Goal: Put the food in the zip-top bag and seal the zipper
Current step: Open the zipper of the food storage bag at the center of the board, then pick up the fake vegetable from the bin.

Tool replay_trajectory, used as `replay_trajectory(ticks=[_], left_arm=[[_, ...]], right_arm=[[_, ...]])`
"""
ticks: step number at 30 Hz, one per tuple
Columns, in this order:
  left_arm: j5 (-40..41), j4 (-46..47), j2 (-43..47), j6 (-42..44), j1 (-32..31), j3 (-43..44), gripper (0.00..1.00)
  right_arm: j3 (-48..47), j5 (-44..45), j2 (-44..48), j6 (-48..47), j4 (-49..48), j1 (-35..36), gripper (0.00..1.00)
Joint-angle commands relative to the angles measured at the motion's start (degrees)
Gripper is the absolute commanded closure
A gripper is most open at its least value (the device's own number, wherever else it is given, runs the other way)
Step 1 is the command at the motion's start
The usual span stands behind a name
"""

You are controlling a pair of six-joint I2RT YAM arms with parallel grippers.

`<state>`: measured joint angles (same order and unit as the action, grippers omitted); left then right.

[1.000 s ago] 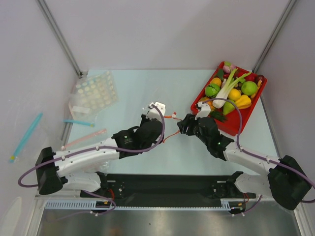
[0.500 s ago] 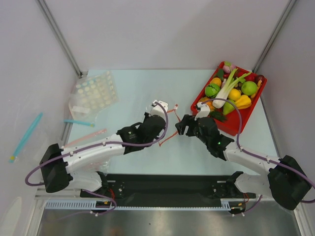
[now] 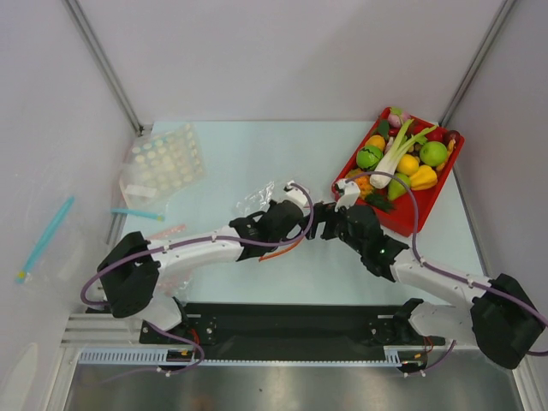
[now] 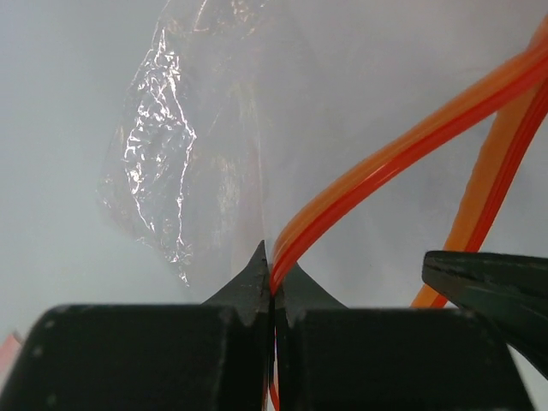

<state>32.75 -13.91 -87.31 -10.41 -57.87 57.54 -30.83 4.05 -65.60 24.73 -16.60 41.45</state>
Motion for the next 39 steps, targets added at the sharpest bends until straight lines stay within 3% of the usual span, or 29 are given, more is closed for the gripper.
replay_trajectory(ticks=[1,10,16,27,33,39], left_arm=[[0.20,3.71,0.12,1.01,0.91,2.58,1.00],[-0.49,6.79,0.30,-0.04,2.06,1.00,1.00],[-1.37,8.46,-0.58,-0.57,2.06,0.82,1.00],[3.37,8.64,-1.64,-1.54,2.14,0.56,1.00],[7.33,6.35,-1.55,-5.76,2.06,1.17,1.00],[2.06,8.81,-0.67,-4.18,2.06,-0.14,0.99]], right_arm=[[0.24,0.60,5.04,-1.09,-2.91,-0.40,0.09],[4.63,4.02,18.91,1.10,0.25,-7.51,0.07],[0.52,16.31,19.38,7.07,9.47,-16.29,0.00],[-13.46,15.99,1.63,15.70,15.72,-35.73,0.00],[-21.36,15.54,-10.66,15.96,15.90,-39.08,0.00],[-26.56,15.72,-18.50,14.47,14.41,-39.17,0.00]])
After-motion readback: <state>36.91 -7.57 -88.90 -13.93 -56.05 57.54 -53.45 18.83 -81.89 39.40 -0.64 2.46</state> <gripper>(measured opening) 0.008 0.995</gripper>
